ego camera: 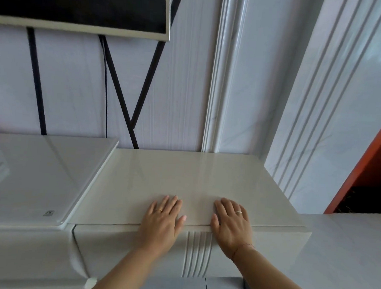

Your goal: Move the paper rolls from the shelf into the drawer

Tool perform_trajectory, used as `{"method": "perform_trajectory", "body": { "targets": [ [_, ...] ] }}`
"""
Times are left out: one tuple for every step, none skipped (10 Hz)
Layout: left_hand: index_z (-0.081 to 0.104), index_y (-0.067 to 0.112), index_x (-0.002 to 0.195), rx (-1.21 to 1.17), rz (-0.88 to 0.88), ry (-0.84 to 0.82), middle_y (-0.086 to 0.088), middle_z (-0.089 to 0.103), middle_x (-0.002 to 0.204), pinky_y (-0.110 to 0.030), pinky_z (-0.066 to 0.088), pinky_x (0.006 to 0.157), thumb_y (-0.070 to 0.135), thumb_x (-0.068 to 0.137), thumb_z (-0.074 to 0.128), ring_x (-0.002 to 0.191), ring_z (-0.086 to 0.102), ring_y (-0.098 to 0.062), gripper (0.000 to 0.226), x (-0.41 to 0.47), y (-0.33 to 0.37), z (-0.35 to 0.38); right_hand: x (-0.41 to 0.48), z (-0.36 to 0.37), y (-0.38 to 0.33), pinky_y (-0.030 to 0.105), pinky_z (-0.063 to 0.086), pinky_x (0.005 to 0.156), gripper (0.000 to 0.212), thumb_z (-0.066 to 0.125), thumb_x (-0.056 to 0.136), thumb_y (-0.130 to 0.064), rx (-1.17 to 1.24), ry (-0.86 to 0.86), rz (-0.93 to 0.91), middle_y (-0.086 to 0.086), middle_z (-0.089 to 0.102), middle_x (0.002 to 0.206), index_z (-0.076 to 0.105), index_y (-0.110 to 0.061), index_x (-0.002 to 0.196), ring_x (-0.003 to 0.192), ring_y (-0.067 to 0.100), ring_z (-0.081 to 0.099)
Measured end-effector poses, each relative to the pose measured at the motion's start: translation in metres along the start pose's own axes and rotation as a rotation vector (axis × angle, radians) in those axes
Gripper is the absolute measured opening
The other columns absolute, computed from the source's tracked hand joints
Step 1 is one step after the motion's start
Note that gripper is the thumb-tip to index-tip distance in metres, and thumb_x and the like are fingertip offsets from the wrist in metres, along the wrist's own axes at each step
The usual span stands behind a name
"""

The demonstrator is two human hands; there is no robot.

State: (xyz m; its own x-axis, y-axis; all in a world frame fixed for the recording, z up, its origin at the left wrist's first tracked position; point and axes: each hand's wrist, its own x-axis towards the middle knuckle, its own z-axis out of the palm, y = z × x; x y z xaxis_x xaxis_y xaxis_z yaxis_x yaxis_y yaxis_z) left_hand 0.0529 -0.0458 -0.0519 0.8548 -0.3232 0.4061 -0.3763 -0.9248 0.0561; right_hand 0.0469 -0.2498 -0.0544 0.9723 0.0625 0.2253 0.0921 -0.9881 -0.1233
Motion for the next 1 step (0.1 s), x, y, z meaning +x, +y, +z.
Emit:
{"method": "perform_trajectory", "body": {
  "targets": [
    [0.064,0.013,0.12,-0.038,0.023,0.043,-0.005,0.058,0.131,-0.043,0.032,0.103,0.051,0.094,0.027,0.123,0.053,-0.023,0.059,-0.027,0.0066,0.0042,-0.0231,-0.0123,-0.0011,0.033,-0.005,0.119,0.057,0.022,0.1,-0.045,0.044,0.158,0.014,0.006,0.039,0.152,0.041,-0.013,0.144,0.143,0.019,0.033]
  ]
}}
